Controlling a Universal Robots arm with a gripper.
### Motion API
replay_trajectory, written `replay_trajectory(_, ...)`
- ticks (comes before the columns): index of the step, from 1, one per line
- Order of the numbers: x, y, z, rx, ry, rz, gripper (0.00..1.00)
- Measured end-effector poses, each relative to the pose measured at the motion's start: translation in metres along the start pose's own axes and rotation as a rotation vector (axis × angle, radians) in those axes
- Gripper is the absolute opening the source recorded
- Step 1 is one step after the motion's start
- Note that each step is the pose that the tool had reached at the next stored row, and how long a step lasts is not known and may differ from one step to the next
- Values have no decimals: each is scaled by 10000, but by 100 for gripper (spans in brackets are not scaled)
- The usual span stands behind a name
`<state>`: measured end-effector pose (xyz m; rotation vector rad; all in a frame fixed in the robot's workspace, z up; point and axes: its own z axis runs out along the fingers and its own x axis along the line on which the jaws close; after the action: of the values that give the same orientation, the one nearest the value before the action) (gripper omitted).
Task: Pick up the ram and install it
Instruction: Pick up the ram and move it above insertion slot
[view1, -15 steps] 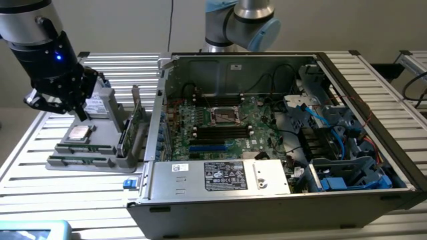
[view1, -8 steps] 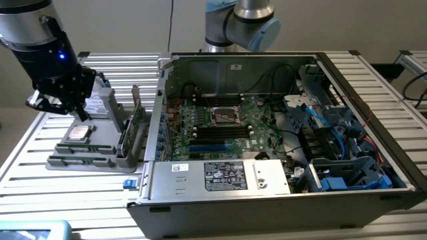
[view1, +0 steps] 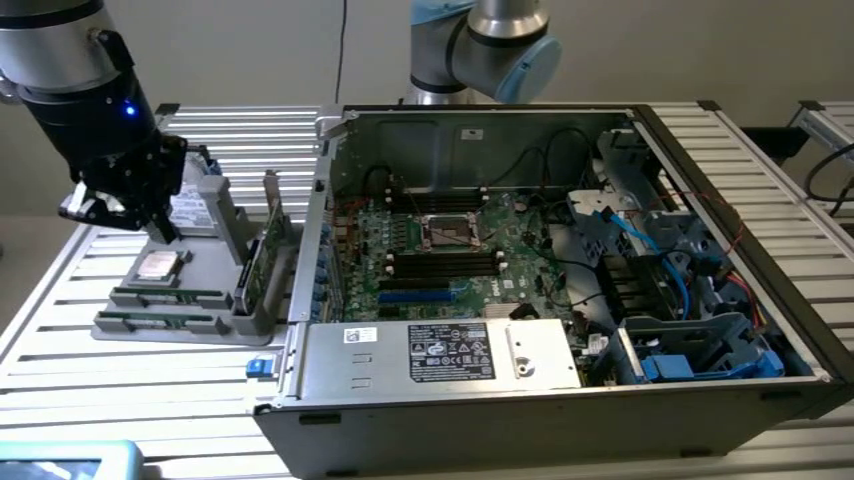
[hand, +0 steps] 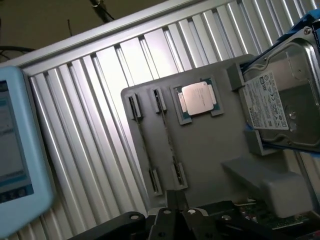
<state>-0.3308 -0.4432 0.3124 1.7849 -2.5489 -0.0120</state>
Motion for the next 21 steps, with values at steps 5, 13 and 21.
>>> replay_trajectory(5, 0, 0, 5, 52, 9, -904, 11)
replay_trajectory(13, 0, 0, 10, 167, 8, -2191, 11)
replay_trajectory(21, 2, 8, 11, 176, 10, -2380, 12)
